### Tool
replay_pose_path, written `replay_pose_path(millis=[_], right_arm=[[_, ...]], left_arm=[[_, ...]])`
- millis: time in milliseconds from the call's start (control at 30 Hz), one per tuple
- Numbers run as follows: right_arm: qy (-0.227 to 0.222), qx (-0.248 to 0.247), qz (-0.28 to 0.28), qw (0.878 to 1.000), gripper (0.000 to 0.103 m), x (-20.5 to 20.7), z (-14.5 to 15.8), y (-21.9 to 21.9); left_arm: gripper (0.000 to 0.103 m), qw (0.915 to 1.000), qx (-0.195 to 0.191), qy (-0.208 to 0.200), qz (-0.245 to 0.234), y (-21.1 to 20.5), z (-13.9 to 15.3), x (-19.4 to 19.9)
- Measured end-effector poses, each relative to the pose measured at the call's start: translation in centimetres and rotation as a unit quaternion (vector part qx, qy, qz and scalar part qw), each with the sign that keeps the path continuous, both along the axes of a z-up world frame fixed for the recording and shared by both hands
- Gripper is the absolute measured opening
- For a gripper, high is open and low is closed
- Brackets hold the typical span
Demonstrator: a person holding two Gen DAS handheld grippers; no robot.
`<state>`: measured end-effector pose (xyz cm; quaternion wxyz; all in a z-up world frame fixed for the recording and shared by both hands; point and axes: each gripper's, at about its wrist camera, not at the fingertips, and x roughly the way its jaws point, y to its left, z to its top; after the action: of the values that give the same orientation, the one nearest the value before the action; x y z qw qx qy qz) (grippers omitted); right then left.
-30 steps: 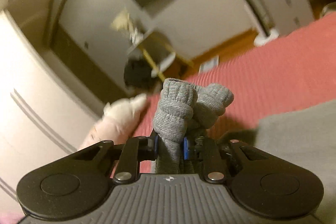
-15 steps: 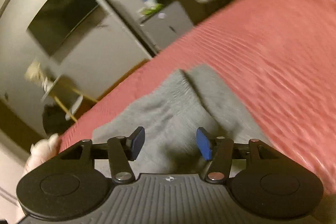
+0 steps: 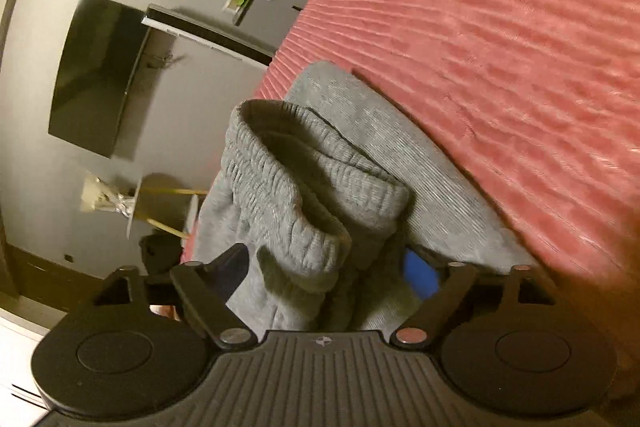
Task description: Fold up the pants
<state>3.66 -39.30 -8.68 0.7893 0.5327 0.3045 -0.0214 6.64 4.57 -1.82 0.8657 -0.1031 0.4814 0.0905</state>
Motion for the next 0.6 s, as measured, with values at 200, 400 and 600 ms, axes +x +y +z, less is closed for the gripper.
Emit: replay_pose_path(millis=[200,400,600], right_arm=[[-0.014,-0.029,0.025,0.999,0.064,1.2,0.6,0.9],[-0.024,-0.016,0.010,1.000,0.070,1.0,-0.4,0.8],[-0.019,-0.035,0.016,0.999,0.051,2.2,-0.2,1.7]], left_arm=[[0.078,0.9997,0.016,0.013,0.010,-0.1,-0.2,0.3],[0.078,0.9993,0.024,0.025,0.014,-0.3,-0.5,0.7],[0.079,0.9996,0.022,0.013,-0.009,-0.8,-0.2,0.5]])
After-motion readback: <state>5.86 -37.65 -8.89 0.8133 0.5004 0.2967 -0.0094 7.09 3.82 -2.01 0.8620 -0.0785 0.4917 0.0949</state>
